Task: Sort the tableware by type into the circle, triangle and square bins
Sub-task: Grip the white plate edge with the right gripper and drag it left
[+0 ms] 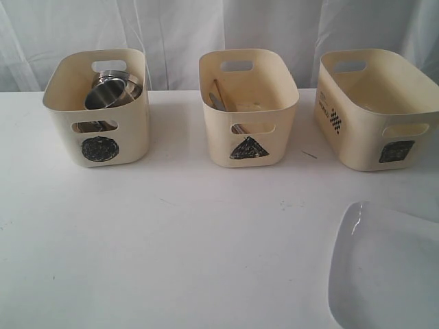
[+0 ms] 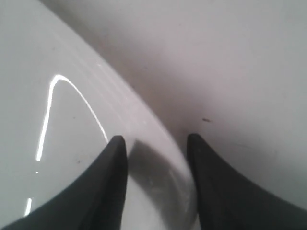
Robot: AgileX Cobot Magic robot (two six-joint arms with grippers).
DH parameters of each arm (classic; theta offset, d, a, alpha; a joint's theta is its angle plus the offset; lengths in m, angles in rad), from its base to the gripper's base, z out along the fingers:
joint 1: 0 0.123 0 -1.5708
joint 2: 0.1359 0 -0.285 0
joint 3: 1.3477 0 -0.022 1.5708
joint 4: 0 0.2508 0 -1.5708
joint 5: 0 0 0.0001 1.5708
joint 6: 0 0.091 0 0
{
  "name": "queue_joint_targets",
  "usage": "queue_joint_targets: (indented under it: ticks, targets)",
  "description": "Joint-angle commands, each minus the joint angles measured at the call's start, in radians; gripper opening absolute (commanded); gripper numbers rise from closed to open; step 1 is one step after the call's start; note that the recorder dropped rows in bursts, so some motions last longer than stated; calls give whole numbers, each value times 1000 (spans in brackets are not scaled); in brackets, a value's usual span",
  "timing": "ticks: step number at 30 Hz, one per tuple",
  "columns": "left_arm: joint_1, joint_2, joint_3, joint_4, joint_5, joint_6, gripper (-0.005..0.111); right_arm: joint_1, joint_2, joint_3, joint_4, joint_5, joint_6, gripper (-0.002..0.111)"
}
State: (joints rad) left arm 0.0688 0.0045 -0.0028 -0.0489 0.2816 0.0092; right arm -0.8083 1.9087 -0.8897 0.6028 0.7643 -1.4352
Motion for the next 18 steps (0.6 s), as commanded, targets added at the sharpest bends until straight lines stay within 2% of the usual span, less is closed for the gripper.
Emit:
queue_joint_targets:
  ticks: [1, 5, 10, 12, 18]
  targets:
    - [0, -5, 3, -1, 1, -9, 0, 9, 105, 66, -184, -295, 2, 0]
    - [0, -5, 3, -1, 1, -9, 0, 44, 98, 66, -66, -273, -22, 0]
    - [0, -5, 3, -1, 1, -9, 0, 97, 108, 66, 85, -168, -240, 0]
    - [0, -5, 3, -1, 1, -9, 0, 111, 119, 66, 85, -168, -251, 0]
    - [0, -5, 3, -1, 1, -9, 0, 120, 163, 66, 79, -222, -237, 13]
